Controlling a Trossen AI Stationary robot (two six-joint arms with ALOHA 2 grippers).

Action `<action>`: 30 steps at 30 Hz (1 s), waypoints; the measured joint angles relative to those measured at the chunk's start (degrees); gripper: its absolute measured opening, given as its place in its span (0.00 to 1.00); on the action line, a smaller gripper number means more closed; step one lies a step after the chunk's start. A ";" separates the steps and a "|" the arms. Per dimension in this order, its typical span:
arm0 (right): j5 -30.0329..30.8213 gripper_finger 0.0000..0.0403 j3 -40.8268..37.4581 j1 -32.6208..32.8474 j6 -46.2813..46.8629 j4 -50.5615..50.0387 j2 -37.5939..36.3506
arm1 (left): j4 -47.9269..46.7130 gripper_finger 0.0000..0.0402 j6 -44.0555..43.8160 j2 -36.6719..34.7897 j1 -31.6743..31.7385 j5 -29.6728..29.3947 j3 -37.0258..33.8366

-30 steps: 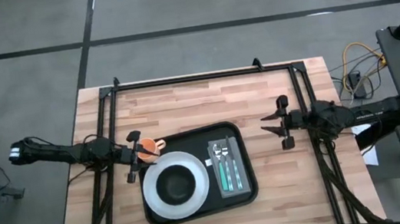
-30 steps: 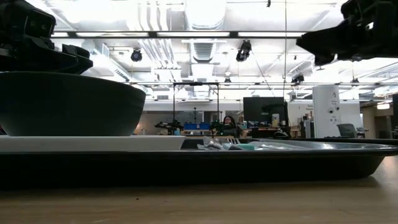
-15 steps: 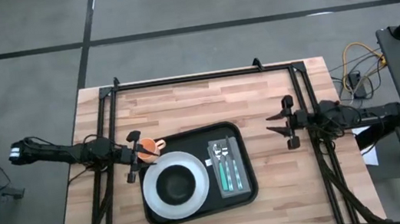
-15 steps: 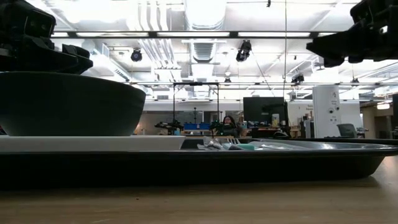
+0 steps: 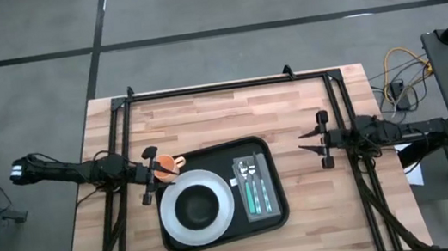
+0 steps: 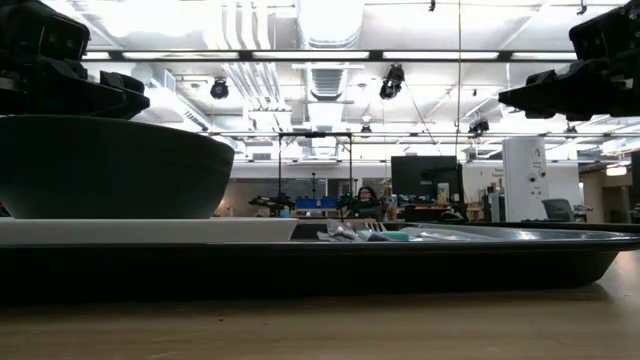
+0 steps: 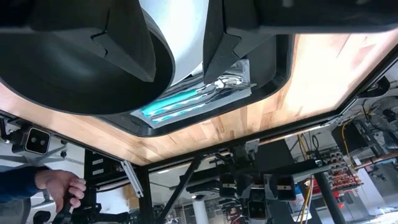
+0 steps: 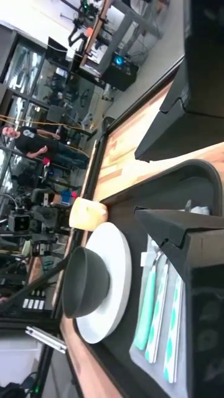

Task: Set up tray
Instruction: Return to Home Position

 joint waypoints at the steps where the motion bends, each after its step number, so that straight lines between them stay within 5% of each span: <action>1: 0.00 0.32 0.00 0.00 -0.47 0.01 0.16 | 0.00 0.29 0.00 0.00 0.00 0.00 -0.02; 30: 0.28 0.32 0.00 0.02 -1.35 0.07 1.69 | 0.02 0.29 0.02 0.37 0.00 0.00 0.00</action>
